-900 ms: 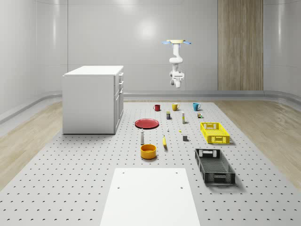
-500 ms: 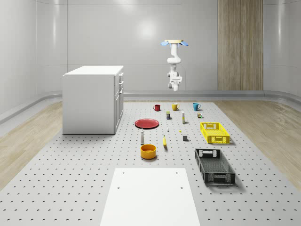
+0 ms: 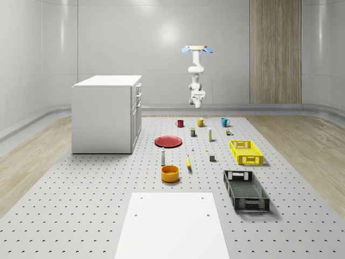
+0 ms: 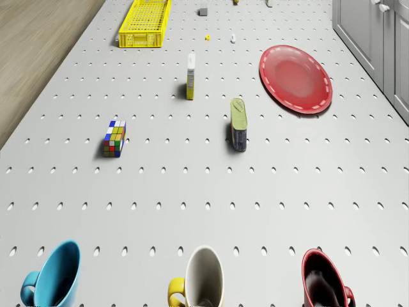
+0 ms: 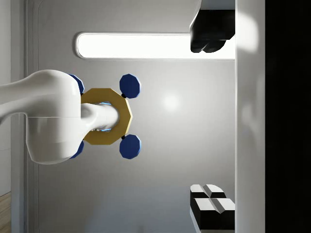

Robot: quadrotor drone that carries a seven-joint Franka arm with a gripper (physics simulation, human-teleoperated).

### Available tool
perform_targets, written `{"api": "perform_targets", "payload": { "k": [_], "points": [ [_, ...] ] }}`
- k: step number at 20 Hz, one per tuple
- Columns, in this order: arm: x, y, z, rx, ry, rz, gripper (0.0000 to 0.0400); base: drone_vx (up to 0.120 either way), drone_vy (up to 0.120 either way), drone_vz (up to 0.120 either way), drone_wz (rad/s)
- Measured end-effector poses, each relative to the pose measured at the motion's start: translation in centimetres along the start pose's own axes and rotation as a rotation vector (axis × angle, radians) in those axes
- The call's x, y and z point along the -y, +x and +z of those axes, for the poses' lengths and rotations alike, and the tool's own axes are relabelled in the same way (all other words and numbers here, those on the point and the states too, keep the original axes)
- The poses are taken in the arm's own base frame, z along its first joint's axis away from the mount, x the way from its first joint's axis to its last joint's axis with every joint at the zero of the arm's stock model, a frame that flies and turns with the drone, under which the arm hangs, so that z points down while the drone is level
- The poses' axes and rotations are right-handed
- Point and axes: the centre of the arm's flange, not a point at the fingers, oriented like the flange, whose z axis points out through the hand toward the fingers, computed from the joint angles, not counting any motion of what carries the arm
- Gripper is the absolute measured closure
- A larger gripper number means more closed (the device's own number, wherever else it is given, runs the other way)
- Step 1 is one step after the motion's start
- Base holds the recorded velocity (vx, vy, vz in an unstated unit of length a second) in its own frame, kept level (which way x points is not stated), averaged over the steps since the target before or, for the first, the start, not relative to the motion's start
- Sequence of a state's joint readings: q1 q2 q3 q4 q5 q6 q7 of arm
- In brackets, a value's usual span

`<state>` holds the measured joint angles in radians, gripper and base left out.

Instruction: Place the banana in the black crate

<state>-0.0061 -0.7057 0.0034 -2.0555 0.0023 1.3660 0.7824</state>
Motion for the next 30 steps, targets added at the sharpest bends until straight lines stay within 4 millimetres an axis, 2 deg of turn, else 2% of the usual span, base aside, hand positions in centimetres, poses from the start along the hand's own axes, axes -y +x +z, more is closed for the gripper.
{"api": "perform_targets", "payload": {
  "k": [30],
  "points": [
    [-0.03, -0.20, -0.52, -0.025, 0.008, 0.000, 0.0000, 0.120, -0.120, 0.000, 0.000]
  ]
}}
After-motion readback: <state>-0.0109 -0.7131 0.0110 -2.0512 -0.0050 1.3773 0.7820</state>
